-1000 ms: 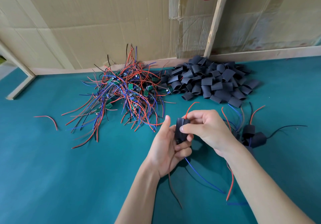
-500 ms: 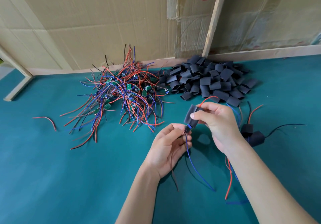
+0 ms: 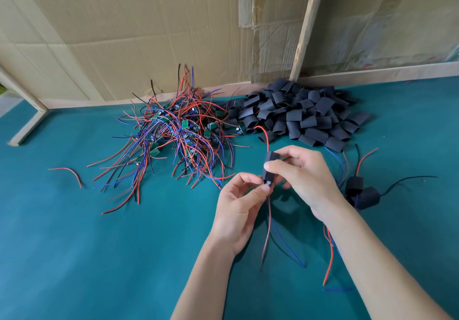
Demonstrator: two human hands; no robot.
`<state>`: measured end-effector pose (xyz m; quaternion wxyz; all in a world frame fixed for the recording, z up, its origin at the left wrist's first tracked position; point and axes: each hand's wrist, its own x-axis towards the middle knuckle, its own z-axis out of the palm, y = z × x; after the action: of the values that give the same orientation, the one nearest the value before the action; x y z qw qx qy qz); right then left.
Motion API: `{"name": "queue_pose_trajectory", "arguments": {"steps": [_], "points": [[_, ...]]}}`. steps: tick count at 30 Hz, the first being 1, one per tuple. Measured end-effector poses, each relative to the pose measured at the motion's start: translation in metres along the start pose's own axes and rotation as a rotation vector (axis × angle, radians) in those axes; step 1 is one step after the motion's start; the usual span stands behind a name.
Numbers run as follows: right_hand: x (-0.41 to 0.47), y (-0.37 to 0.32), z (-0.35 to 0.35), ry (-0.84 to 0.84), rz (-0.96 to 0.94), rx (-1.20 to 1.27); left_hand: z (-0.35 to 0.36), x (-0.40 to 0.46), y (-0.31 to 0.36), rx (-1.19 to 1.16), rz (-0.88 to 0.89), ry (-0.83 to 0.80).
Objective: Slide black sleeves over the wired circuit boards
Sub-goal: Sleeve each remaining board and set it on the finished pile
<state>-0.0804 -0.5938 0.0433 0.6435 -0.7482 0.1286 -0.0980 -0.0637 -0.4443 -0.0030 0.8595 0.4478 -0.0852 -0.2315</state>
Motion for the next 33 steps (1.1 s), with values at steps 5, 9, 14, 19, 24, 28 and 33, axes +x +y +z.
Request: {"name": "queue_pose_trajectory", "arguments": {"steps": [5,9,14,19,24,28,33], "points": [[-0.002,-0.001,-0.001,-0.029,0.021,-0.014,0.001,0.001,-0.003,0.053,0.032,0.037],[-0.001,0.0,0.0,-0.089,0.081,-0.011,0.002,0.002,-0.007,0.096,0.054,0.08],[-0.003,0.001,-0.003,-0.161,0.145,0.141,0.004,0.004,-0.01,0.156,0.083,0.121],[-0.017,-0.005,-0.001,-0.011,0.049,0.319,0.002,0.003,-0.008,0.179,0.051,0.038],[-0.036,-0.02,-0.047,0.165,0.076,0.164,-0.001,0.004,-0.001,-0.071,-0.029,0.065],[-0.045,-0.025,-0.073,0.12,-0.004,-1.002,-0.001,0.007,0.0,-0.189,-0.061,0.105],[-0.007,-0.056,-0.026,0.02,-0.173,-0.975,0.001,0.008,0.003,-0.241,-0.081,0.102]]}}
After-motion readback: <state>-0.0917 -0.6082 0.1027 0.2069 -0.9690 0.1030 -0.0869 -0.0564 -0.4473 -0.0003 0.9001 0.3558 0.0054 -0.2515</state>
